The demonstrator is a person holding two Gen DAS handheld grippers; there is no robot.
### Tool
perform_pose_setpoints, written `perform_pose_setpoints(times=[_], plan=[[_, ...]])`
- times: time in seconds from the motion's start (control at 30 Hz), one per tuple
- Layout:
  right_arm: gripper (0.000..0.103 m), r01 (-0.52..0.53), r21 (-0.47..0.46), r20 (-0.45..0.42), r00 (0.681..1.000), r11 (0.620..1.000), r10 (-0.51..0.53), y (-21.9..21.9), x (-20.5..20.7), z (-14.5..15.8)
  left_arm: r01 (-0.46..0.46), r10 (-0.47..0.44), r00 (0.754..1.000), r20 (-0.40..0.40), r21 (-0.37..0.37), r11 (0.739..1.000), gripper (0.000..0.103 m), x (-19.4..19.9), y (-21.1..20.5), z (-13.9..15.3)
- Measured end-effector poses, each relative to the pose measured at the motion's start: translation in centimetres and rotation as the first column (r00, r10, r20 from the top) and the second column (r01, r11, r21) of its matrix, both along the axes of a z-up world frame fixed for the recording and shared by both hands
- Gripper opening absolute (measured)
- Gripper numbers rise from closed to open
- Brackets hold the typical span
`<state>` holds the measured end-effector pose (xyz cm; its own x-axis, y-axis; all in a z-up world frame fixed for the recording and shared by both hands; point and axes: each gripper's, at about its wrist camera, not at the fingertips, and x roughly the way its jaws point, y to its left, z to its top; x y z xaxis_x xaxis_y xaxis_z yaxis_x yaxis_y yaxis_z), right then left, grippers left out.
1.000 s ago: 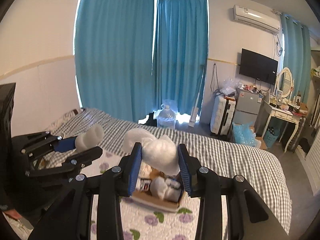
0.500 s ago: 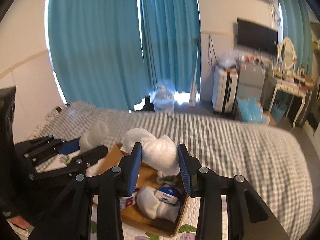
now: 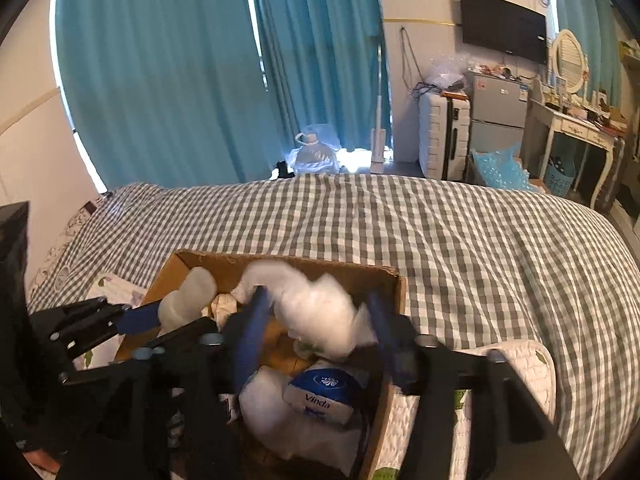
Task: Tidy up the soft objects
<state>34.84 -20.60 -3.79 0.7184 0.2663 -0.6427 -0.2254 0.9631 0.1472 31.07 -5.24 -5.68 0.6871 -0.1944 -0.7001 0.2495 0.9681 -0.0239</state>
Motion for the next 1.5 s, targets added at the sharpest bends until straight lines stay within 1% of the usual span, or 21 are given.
perform_pose_setpoints(times=[0.03,0.1,0.17,0.27,0.43,0.5,0.57,0.67,0.7,0.73,0.77,0.8,0.83,0.87,0.9,0.93,1.0,1.1,1.23,1.33,1.5], plan=[[0.067,0.01,0.002,0.006,1.0,1.0,-0.01,-0.1,-0.2,0.2,-0.006,0.006,1.0,0.0,0.021,1.0,0.041,-0.1,-0.2,0.2],[0.067,0.018,0.003,0.012,1.0,1.0,-0.018,-0.2,-0.5,0.9,-0.016,0.015,1.0,0.01,0.069,0.998,0.047,-0.5,-0.7,0.6],[0.067,0.025,0.005,0.023,0.999,1.0,-0.025,-0.5,-1.0,1.8,-0.028,0.023,0.999,0.048,0.098,0.995,0.047,-1.7,-1.0,1.8],[0.067,0.033,-0.004,0.058,0.998,0.999,-0.033,-1.0,-2.7,4.3,-0.037,0.03,0.997,0.072,0.093,0.995,0.047,-2.7,-0.9,3.7],[0.067,0.06,-0.012,0.141,0.988,0.998,-0.058,-2.7,-7.1,10.4,-0.056,0.042,0.981,0.191,0.072,0.996,0.047,-7.0,-0.7,10.3],[0.067,0.069,-0.017,0.188,0.98,0.997,-0.065,-3.3,-9.3,13.2,-0.067,0.05,0.966,0.252,0.06,0.996,0.048,-9.4,-0.6,13.4],[0.067,0.082,-0.022,0.245,0.967,0.996,-0.075,-4.0,-12.3,16.8,-0.078,0.061,0.943,0.327,0.04,0.996,0.048,-12.4,-0.4,16.9],[0.067,0.097,-0.033,0.318,0.945,0.995,-0.081,-4.7,-16.7,21.0,-0.095,0.082,0.891,0.447,0.006,0.995,0.051,-17.5,-0.2,21.8],[0.067,0.099,-0.038,0.344,0.936,0.994,-0.08,-4.9,-18.4,22.5,-0.099,0.088,0.863,0.497,-0.004,0.995,0.065,-19.9,-0.1,23.7],[0.067,0.102,-0.045,0.366,0.927,0.994,-0.078,-5.0,-20.2,24.0,-0.102,0.092,0.846,0.526,-0.011,0.995,0.072,-21.2,0.0,24.7],[0.067,0.104,-0.05,0.379,0.922,0.993,-0.078,-4.9,-21.4,25.0,-0.1,0.096,0.818,0.567,-0.023,0.995,0.079,-23.2,0.1,25.9],[0.068,0.107,-0.053,0.398,0.914,0.993,-0.077,-4.9,-23.1,26.2,-0.095,0.098,0.782,0.615,-0.037,0.995,0.079,-25.7,0.3,27.2],[0.072,0.105,-0.048,0.413,0.908,0.993,-0.076,-5.0,-24.4,27.1,-0.096,0.102,0.76,0.642,-0.045,0.994,0.079,-27.5,0.5,28.1],[0.075,0.099,-0.038,0.426,0.902,0.994,-0.074,-5.1,-25.8,28.0,-0.098,0.106,0.749,0.654,-0.05,0.994,0.08,-28.4,0.7,28.6],[0.077,0.098,-0.028,0.446,0.892,0.995,-0.075,-5.1,-27.7,28.9,-0.102,0.116,0.733,0.67,-0.061,0.993,0.086,-30.0,1.1,29.2],[0.08,0.099,-0.03,0.458,0.886,0.995,-0.075,-5.0,-28.7,29.3,-0.103,0.123,0.726,0.676,-0.07,0.992,0.097,-30.8,1.4,29.5],[0.089,0.096,-0.032,0.487,0.871,0.995,-0.069,-4.6,-31.3,30.1,-0.099,0.144,0.709,0.69,-0.104,0.99,0.103,-32.9,2.3,29.8],[0.102,0.074,0.011,0.517,0.853,0.997,-0.07,-4.6,-34.5,30.3,-0.12,0.174,0.7,0.693,-0.126,0.985,0.103,-34.7,3.4,29.5],[0.103,0.069,0.06,0.533,0.841,0.996,-0.091,-4.9,-36.8,29.0,-0.177,0.227,0.696,0.681,-0.143,0.974,0.103,-35.5,4.9,27.5],[0.103,0.071,0.066,0.534,0.84,0.995,-0.095,-4.8,-37.3,26.8,-0.198,0.238,0.708,0.665,-0.137,0.971,0.103,-35.2,5.6,25.4],[0.103,0.072,0.04,0.513,0.854,0.997,-0.082,-4.0,-35.5,22.1,-0.241,0.258,0.747,0.613,-0.111,0.964,0.103,-33.0,6.0,20.5]])
